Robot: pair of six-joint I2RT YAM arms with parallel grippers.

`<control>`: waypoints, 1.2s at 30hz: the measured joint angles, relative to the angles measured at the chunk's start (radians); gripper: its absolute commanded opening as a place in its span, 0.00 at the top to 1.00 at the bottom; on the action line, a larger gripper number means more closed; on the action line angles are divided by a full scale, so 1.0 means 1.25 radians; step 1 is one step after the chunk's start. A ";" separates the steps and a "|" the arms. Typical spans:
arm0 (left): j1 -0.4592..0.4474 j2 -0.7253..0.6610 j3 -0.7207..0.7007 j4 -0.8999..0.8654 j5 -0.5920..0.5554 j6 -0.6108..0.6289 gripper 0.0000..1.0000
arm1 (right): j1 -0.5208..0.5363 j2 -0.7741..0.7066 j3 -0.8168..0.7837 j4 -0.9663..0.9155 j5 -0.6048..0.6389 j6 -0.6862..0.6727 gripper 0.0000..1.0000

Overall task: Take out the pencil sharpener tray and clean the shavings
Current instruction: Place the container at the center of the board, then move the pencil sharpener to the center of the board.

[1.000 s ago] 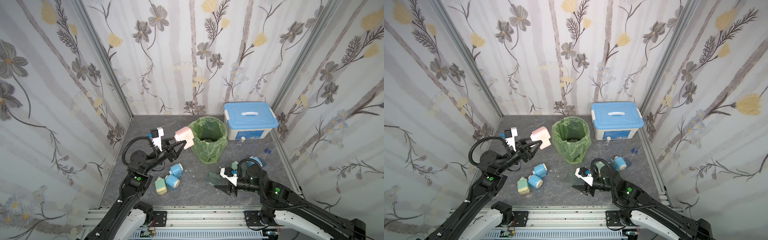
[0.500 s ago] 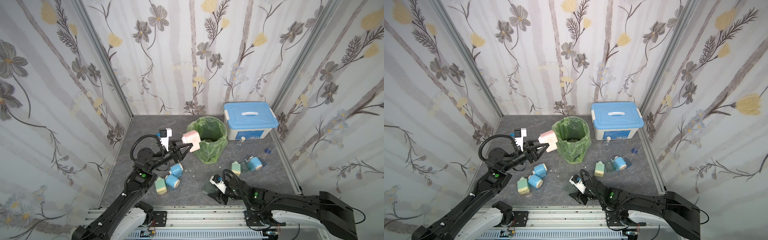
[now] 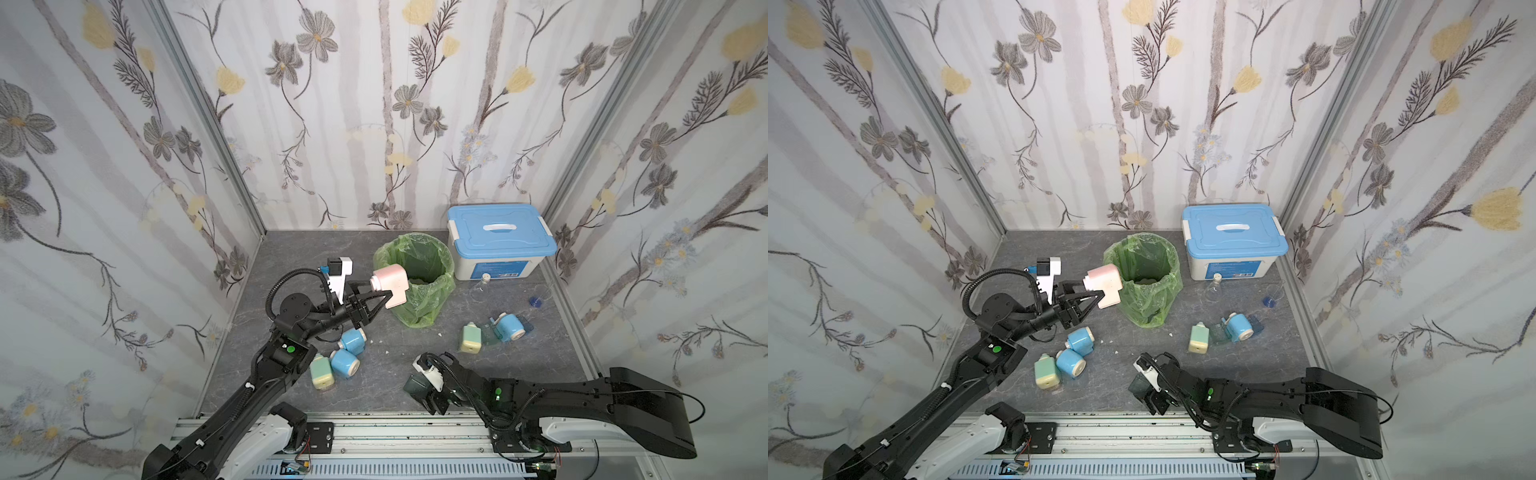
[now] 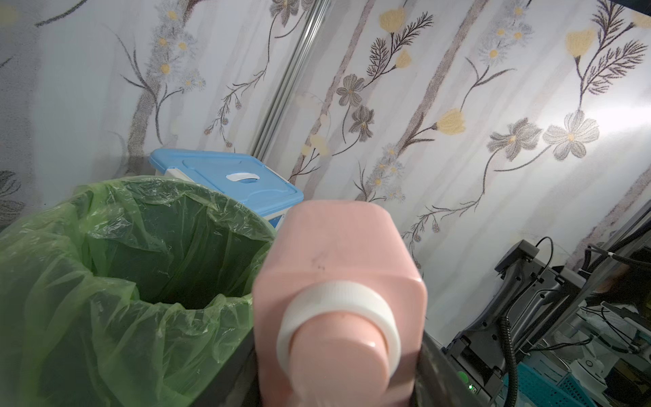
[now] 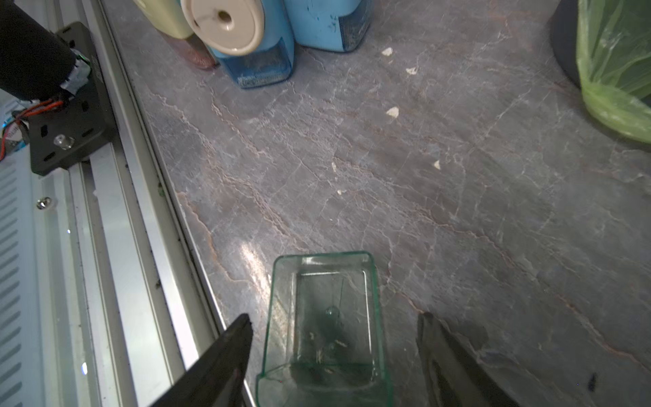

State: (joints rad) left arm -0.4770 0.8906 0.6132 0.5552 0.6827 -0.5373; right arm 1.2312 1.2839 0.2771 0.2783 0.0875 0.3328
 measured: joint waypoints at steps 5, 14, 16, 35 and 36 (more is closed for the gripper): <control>-0.019 0.000 -0.003 -0.003 0.005 0.003 0.49 | 0.004 -0.189 0.001 -0.064 0.022 0.012 0.09; -0.119 0.049 -0.012 -0.003 0.163 0.017 0.50 | -0.083 -0.537 0.088 -0.188 -0.081 0.058 0.00; -0.136 0.067 0.003 -0.005 0.208 0.027 0.50 | -0.106 -0.583 0.122 -0.193 -0.143 0.053 0.00; -0.188 0.079 0.057 -0.100 0.367 0.102 0.50 | -0.385 -0.302 0.496 -0.410 -0.649 0.040 0.05; -0.189 0.079 0.059 -0.103 0.367 0.104 0.50 | -0.385 -0.287 0.501 -0.413 -0.664 0.037 0.07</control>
State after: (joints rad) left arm -0.7128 0.9890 0.6865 0.4263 1.1412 -0.4068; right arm 0.7502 0.9249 0.9035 -0.2379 -0.7422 0.3790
